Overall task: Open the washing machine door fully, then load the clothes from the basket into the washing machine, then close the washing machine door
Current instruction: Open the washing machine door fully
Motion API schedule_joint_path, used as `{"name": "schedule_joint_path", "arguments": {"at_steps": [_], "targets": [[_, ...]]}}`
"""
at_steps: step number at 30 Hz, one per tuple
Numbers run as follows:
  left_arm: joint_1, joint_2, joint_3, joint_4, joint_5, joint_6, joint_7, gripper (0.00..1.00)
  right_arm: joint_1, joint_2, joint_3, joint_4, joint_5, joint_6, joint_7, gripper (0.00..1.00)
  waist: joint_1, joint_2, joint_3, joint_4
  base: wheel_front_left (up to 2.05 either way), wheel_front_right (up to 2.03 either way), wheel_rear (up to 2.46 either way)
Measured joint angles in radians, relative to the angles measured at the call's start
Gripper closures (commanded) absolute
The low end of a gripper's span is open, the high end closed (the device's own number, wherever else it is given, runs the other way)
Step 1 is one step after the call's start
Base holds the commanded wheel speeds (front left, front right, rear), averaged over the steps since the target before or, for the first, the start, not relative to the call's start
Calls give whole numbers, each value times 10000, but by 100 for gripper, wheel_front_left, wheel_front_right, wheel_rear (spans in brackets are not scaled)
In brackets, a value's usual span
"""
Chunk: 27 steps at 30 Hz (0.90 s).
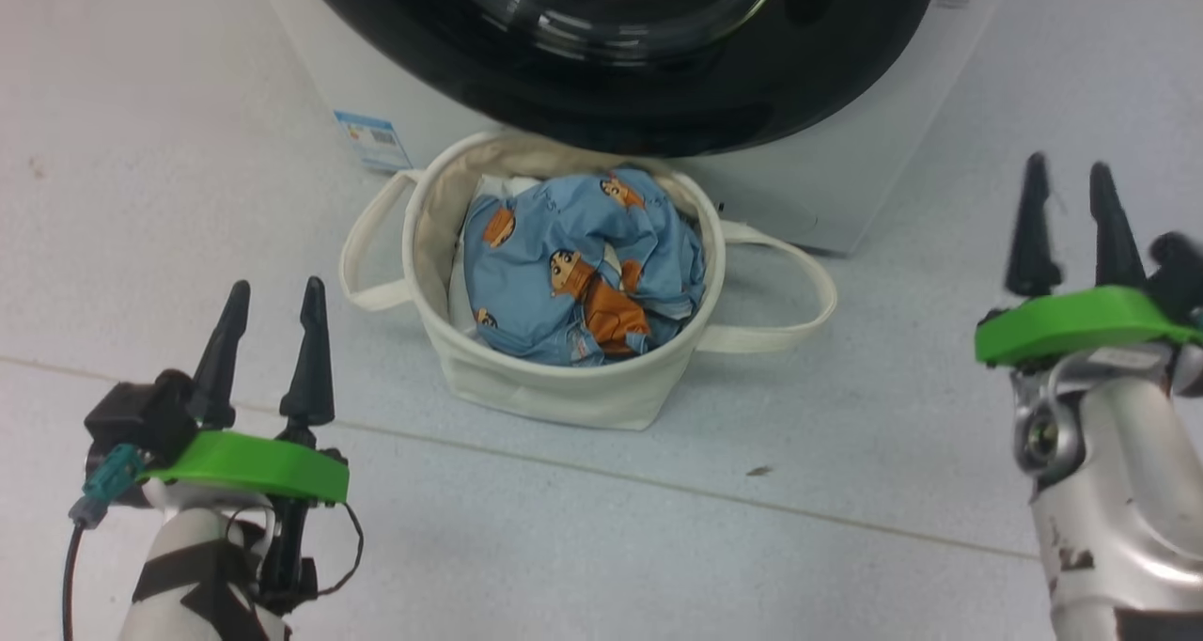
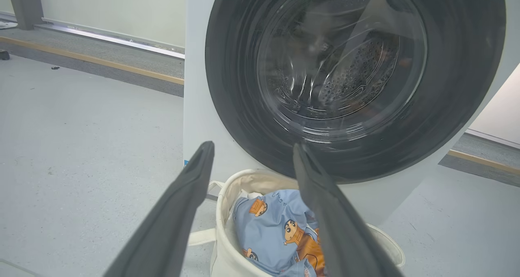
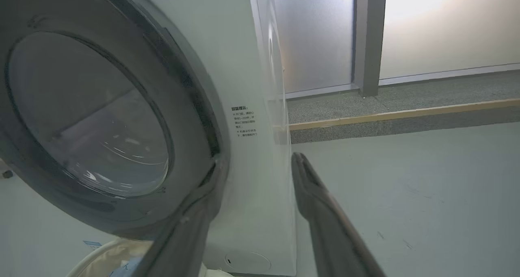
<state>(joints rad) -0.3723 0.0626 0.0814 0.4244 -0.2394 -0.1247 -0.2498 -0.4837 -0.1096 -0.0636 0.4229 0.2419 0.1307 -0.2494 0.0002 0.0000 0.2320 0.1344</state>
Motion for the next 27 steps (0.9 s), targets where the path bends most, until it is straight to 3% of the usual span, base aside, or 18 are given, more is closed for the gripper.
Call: {"name": "schedule_joint_path", "arguments": {"at_steps": [8,11,15,20,27], "targets": [[-458,-40,17,-155,4,0,-2,0,-1337,-240,-531,988,3595,0,2,100,1,0,832,192,0,0,0],[-586,-69,-8,-155,4,-2,-2,0,-1847,-472,-523,1350,5561,0,384,100,1,0,1076,286,0,0,0],[-687,-100,-40,-249,0,-2,-2,0,-2395,-775,-372,790,8799,-2,1680,100,0,0,1367,424,0,0,0],[-833,-100,-150,-291,-13,-2,-2,0,-2824,-1383,-508,481,10539,-2,2433,100,0,0,1679,538,0,0,0],[-1010,-90,-257,-393,-119,-2,-2,0,-3504,-2088,-146,374,11703,-2,3672,100,1,1,2218,778,0,0,0]]}}
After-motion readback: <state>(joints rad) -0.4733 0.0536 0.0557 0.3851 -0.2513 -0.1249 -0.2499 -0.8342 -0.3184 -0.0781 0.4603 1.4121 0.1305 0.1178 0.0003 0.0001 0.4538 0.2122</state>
